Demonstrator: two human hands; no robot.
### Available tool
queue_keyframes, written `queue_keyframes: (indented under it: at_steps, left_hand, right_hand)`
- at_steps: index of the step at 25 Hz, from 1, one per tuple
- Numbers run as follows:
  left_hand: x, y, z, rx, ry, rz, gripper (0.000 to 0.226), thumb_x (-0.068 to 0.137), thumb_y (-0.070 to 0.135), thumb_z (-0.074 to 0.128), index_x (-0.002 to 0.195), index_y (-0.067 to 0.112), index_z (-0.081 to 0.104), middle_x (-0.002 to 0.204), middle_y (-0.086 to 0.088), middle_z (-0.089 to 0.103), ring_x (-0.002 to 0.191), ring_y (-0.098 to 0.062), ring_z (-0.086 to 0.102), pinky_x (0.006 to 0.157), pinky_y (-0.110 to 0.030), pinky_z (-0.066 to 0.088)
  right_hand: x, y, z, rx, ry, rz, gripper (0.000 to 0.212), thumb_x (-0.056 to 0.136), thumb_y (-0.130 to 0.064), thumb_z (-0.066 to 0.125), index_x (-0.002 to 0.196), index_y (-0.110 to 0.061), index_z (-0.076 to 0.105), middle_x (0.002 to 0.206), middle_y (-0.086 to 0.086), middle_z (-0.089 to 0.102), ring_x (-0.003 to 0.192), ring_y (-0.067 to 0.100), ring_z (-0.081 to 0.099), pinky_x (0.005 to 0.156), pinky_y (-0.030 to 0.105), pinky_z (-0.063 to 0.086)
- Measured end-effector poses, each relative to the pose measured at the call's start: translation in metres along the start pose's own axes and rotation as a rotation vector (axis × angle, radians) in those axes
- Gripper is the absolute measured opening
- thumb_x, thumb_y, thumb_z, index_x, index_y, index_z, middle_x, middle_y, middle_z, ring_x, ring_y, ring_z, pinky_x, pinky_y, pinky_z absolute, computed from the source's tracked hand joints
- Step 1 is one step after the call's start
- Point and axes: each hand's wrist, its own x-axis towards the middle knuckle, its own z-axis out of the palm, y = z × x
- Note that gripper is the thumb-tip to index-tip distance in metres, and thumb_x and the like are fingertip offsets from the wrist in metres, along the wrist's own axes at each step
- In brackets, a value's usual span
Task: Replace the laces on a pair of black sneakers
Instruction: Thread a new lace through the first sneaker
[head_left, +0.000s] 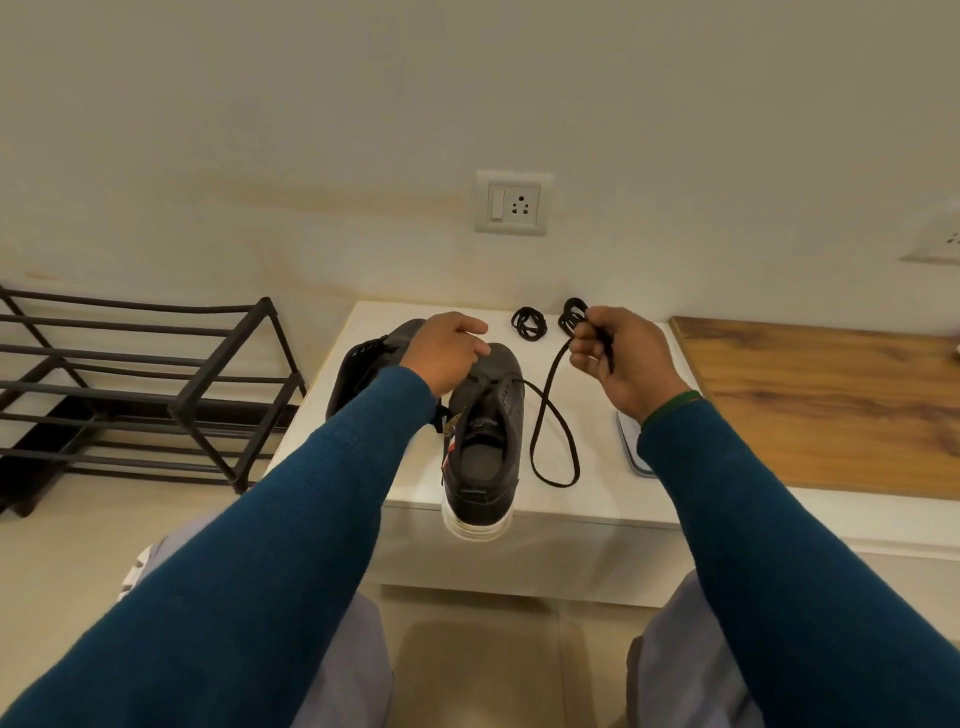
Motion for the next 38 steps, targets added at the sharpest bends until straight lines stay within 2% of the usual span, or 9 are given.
queue_keyframes:
  at_steps: [4,7,10,15,18,23,28,32,38]
  left_hand:
    - [0.018,-0.015,-0.028,-0.115,0.122,-0.046,0.053,0.089,-0.014,0.037,0.092,0.025,0.073,0.107,-0.006,0.068,0.098,-0.014,0.063,0.084,-0.025,0.055]
    - [0.017,-0.019,-0.034,-0.236,0.139,-0.071,0.050,0.090,-0.017,0.042,0.089,0.023,0.073,0.106,-0.010,0.071,0.085,-0.009,0.068,0.064,-0.014,0.053]
    - [0.007,-0.022,-0.035,-0.317,0.170,-0.101,0.033,0.089,-0.014,0.057,0.090,0.017,0.070,0.100,-0.010,0.072,0.089,-0.014,0.074,0.078,-0.023,0.059]
    - [0.000,0.009,-0.043,-0.334,0.220,-0.108,0.015,0.094,-0.001,0.061,0.107,-0.005,0.068,0.110,-0.015,0.073,0.099,-0.026,0.073,0.089,-0.033,0.059]
    - [-0.007,0.074,-0.052,-0.311,0.134,0.032,0.009,0.094,0.006,0.066,0.096,0.012,0.073,0.110,-0.008,0.072,0.091,-0.017,0.067,0.085,-0.032,0.059]
    - [-0.016,0.220,-0.084,-0.275,0.208,0.349,0.011,0.088,0.013,0.074,0.098,0.015,0.076,0.099,0.004,0.073,0.098,-0.012,0.067,0.095,-0.033,0.052]
    - [-0.032,0.347,-0.118,-0.350,0.223,0.472,0.003,0.090,0.020,0.073,0.089,0.021,0.071,0.099,0.002,0.071,0.100,-0.018,0.066,0.078,-0.025,0.053]
    - [-0.040,0.394,-0.131,-0.322,0.209,0.540,0.004,0.089,0.016,0.074,0.090,0.020,0.071,0.102,-0.002,0.073,0.096,-0.016,0.066,0.069,-0.022,0.050]
    - [-0.037,0.425,-0.133,-0.256,0.254,0.549,0.005,0.088,0.012,0.074,0.086,0.017,0.073,0.095,-0.002,0.073,0.091,-0.017,0.068,0.081,-0.032,0.056]
  right_hand:
    - [0.000,0.000,-0.011,0.020,-0.217,0.000,0.033,0.101,-0.023,0.043,0.124,-0.004,0.054,0.120,0.014,0.071,0.108,0.031,0.070,0.087,0.054,0.057]
    - [-0.008,0.010,-0.008,-0.389,-0.278,-0.083,0.042,0.099,-0.029,0.059,0.134,-0.007,0.049,0.130,0.004,0.066,0.109,0.017,0.070,0.081,0.043,0.061]
    - [-0.018,0.015,-0.006,-0.423,-0.448,-0.060,0.057,0.092,-0.028,0.071,0.138,-0.013,0.040,0.141,-0.008,0.054,0.120,0.013,0.063,0.088,0.044,0.059]
    - [-0.026,0.014,0.010,-0.710,-0.115,-0.234,0.034,0.100,-0.038,0.057,0.091,-0.008,0.069,0.078,0.007,0.073,0.071,0.022,0.068,0.061,0.030,0.059]
    - [-0.021,-0.031,0.039,-0.876,-0.059,-0.304,0.026,0.099,-0.032,0.060,0.088,-0.011,0.072,0.087,0.006,0.072,0.073,0.010,0.064,0.071,0.033,0.058]
    - [-0.022,-0.181,0.113,-0.544,0.052,-0.572,0.008,0.097,-0.018,0.064,0.100,-0.011,0.062,0.076,0.011,0.072,0.057,0.011,0.066,0.054,0.020,0.053]
    - [-0.046,-0.284,0.162,-0.454,0.079,-0.767,0.014,0.094,-0.022,0.068,0.085,-0.012,0.071,0.082,0.009,0.074,0.075,0.019,0.069,0.071,0.035,0.058]
    - [-0.063,-0.318,0.191,-0.422,0.045,-0.775,0.011,0.096,-0.015,0.065,0.087,-0.015,0.071,0.083,0.009,0.074,0.076,0.017,0.069,0.075,0.036,0.058]
    - [-0.078,-0.338,0.210,-0.313,0.032,-0.701,0.010,0.097,-0.010,0.055,0.095,-0.008,0.065,0.084,0.007,0.067,0.070,0.015,0.064,0.059,0.030,0.058]
